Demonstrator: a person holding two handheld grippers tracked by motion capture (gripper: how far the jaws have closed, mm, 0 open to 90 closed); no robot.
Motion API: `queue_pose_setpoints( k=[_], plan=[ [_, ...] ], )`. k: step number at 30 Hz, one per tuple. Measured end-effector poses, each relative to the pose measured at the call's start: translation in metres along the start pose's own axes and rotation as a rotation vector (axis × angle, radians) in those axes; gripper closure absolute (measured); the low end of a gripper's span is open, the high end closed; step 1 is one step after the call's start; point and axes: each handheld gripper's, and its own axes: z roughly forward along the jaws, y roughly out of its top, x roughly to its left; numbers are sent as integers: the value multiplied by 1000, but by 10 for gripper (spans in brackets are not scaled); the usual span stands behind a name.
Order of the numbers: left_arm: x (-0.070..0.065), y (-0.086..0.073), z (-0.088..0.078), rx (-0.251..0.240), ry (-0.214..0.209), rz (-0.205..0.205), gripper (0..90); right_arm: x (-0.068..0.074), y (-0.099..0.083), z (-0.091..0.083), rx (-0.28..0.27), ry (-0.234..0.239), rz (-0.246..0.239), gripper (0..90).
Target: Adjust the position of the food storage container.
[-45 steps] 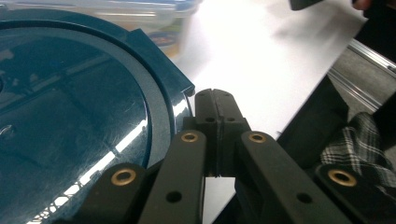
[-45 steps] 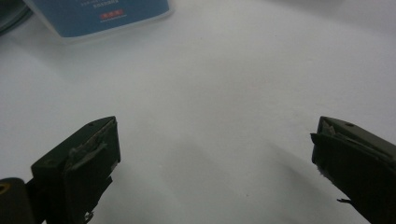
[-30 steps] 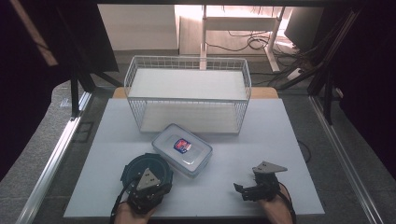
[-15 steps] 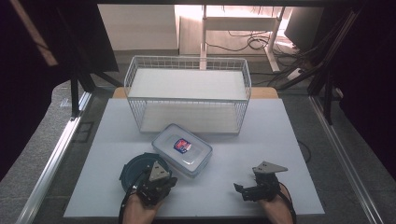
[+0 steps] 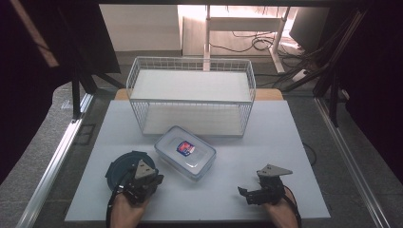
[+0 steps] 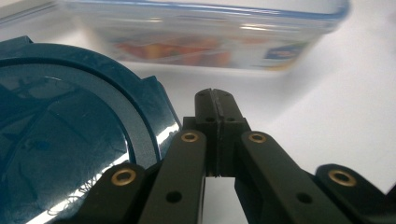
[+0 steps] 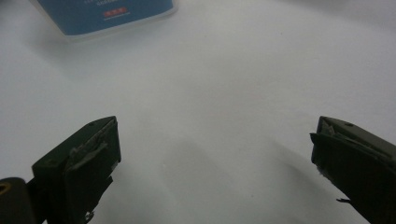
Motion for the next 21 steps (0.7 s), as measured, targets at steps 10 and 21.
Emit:
queue_pose_setpoints(
  k=[10, 21],
  plan=[
    [41, -4, -8, -14, 48, -72, 900, 0, 0, 1, -4, 3, 0, 12],
    [86, -8, -17, -22, 97, -145, 900, 0, 0, 1, -1, 0, 3, 12]
  ],
)
